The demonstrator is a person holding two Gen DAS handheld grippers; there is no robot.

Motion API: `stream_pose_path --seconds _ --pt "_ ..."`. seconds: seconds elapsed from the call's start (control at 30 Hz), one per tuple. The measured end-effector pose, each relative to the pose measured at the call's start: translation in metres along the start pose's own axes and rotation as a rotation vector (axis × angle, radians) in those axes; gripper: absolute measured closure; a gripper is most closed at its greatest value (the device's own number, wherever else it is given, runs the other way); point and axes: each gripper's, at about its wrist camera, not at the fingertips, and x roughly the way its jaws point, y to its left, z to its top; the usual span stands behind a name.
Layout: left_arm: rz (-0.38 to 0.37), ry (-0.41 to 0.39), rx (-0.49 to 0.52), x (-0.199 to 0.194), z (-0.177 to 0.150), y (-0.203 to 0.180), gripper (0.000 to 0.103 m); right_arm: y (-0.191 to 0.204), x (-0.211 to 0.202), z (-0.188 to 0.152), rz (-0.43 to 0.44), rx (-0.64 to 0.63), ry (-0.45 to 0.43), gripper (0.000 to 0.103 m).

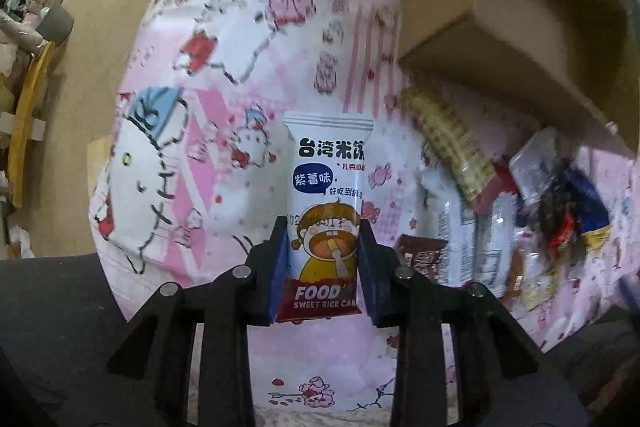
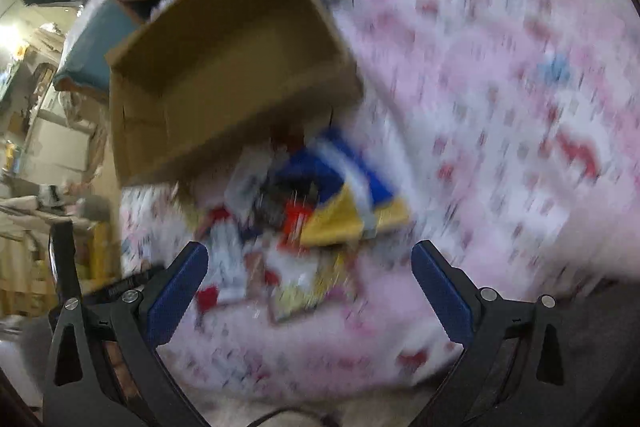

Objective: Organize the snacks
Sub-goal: 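Grasp the white rice cake bar with left tool while right tool grasps yellow candy packet, then carry both packets into the cardboard box and open both tools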

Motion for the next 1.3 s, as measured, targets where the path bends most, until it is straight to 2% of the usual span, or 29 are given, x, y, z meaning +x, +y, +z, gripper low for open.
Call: stream_pose_path --seconds 0.03,0.1,0.13,0.23,0.4,0.5,0.53,0.6,0.63,0.8,0.97,1.03,1.17,1.3 --pt "-0.011 -0.014 -0.004 -0.006 -0.003 0.002 0.075 -0.005 0.008 -0.005 0.009 0.041 0.038 0.007" --pt "-0.04 -0.041 -0.012 -0.022 -0.012 0.005 0.075 -0.012 0.025 -0.016 -0.01 0.113 0.101 0.038" --pt "-0.056 -0.052 -0.018 -0.027 -0.014 0.005 0.075 -0.014 0.033 -0.021 -0.03 0.143 0.126 0.04" --pt "-0.092 -0.068 -0.031 -0.042 -0.018 0.006 0.075 -0.018 0.056 -0.033 -0.01 0.26 0.175 0.046" --pt "-0.121 -0.087 -0.046 -0.056 -0.014 0.003 0.075 -0.007 0.076 -0.035 -0.12 0.312 0.119 0.046" --pt "-0.114 -0.089 -0.066 -0.047 -0.002 0.0 0.075 0.004 0.082 -0.032 -0.197 0.282 0.066 0.047" --pt "-0.112 -0.085 -0.069 -0.045 -0.001 0.001 0.075 0.009 0.085 -0.033 -0.234 0.26 0.057 0.049" --pt "-0.125 -0.073 -0.082 -0.045 -0.002 0.003 0.075 0.018 0.087 -0.035 -0.29 0.21 0.043 0.07" --pt "-0.129 -0.073 -0.086 -0.046 -0.002 0.004 0.075 0.02 0.088 -0.038 -0.298 0.2 0.04 0.074" --pt "-0.142 -0.096 -0.092 -0.054 -0.002 0.006 0.075 0.013 0.078 -0.049 -0.224 0.214 0.008 0.075" --pt "-0.149 -0.104 -0.078 -0.056 -0.002 0.003 0.075 0.01 0.049 -0.06 -0.097 0.18 0.022 0.075" --pt "-0.16 -0.105 -0.061 -0.058 -0.002 -0.001 0.075 0.021 0.032 -0.062 0.016 0.097 0.0 0.075" --pt "-0.159 -0.164 -0.009 -0.069 -0.004 -0.01 0.075 0.047 -0.002 -0.055 0.074 -0.084 -0.113 0.075" --pt "-0.125 -0.211 0.071 -0.079 -0.006 -0.022 0.075 0.057 -0.02 -0.04 0.12 -0.127 -0.166 0.075"
